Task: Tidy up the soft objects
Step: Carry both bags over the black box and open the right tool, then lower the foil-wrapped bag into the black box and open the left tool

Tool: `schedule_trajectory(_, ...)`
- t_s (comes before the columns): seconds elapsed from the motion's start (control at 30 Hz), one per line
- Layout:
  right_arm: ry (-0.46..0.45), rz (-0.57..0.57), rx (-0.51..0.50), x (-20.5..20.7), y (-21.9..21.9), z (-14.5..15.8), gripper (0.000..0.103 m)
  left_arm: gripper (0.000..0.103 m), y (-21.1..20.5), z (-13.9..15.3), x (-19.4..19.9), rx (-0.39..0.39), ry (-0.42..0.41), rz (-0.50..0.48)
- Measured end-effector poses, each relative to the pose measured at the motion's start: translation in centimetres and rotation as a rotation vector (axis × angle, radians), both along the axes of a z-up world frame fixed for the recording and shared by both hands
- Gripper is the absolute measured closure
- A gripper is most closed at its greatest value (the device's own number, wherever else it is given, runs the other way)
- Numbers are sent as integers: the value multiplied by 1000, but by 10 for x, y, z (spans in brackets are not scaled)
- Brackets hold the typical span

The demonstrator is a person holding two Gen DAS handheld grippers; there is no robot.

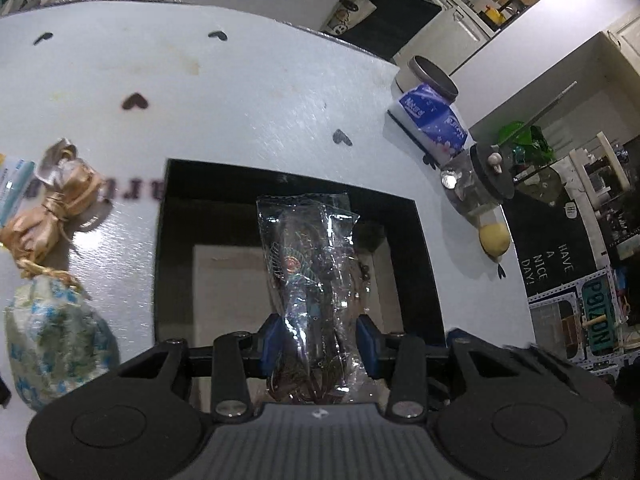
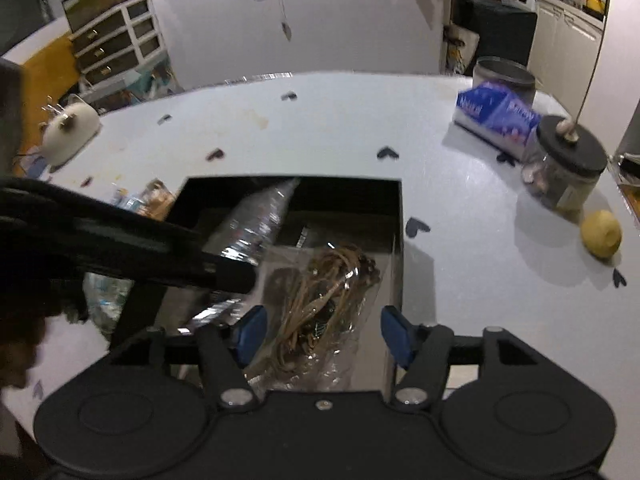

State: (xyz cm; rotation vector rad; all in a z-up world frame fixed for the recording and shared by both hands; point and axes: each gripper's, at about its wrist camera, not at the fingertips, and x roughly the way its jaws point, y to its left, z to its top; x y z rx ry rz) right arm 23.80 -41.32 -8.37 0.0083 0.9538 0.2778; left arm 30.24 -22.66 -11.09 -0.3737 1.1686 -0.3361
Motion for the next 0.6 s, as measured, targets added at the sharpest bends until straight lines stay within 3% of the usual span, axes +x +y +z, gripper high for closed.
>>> schedule_trajectory(0.3,-76,-113,22,-31,-45,28,39,58,-36,-12,9,-25,24,-74)
schedule_trajectory(0.37,-76,-137,23,-34,-53,28,39,35,-46,-16,9,-21,16,-95)
schedule_trajectory(0.43,-74,-153,26,-38,-59,28,39,28,-55,-21,10,0,9,-125)
schedule_trajectory(0.6,-84,-162,34,-45,-66,29,39,33,-51,-10,0,-14,-35,-110)
